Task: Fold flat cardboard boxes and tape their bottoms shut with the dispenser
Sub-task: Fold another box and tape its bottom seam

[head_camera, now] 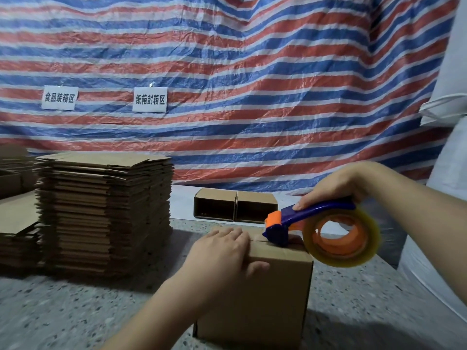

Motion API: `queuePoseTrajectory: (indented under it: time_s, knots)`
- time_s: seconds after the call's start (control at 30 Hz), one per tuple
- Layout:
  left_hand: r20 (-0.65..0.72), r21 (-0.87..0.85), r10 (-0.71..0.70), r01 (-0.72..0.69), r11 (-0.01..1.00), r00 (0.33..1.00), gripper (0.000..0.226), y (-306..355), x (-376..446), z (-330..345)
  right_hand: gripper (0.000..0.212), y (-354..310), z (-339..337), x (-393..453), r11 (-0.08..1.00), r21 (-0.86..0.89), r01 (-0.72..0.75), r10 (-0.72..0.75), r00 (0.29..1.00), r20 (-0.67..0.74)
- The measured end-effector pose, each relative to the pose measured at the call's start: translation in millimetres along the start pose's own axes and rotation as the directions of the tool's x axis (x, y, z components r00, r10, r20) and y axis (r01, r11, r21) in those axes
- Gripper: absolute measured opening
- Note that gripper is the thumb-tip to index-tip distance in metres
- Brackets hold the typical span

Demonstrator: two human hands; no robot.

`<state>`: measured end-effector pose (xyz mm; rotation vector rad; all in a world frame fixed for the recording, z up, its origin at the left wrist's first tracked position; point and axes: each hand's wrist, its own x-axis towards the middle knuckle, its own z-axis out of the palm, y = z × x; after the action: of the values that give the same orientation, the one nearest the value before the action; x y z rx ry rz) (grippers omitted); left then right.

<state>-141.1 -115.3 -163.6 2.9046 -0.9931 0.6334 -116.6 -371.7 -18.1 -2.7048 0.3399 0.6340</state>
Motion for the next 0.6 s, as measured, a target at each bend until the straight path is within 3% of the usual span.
queuePoseTrajectory:
  time_s: [0.23,0.4,0.5,0.6]
  knots:
    - [-0.003,0.003,0.004,-0.004,1.0,1.0,0.064,2,-1,-2,0.106,35,-21,-16,0.999,0.012,-0.05,0.05,0.998,-0.045]
    - [-0.022,-0.019,0.008,-0.008,1.0,1.0,0.06,3,-2,-1,0.099,56,-13,-18,0.996,0.026,-0.088,0.088,0.996,0.003]
    - [0.02,-0.013,-0.014,0.014,1.0,1.0,0.062,5,-1,-6,0.107,59,-5,-14,0.995,0.02,-0.096,0.096,0.995,0.017]
    - [0.083,0.052,-0.066,0.061,0.997,0.994,0.072,16,7,-18,0.1,61,-2,-15,0.995,0.039,-0.094,0.094,0.996,0.006]
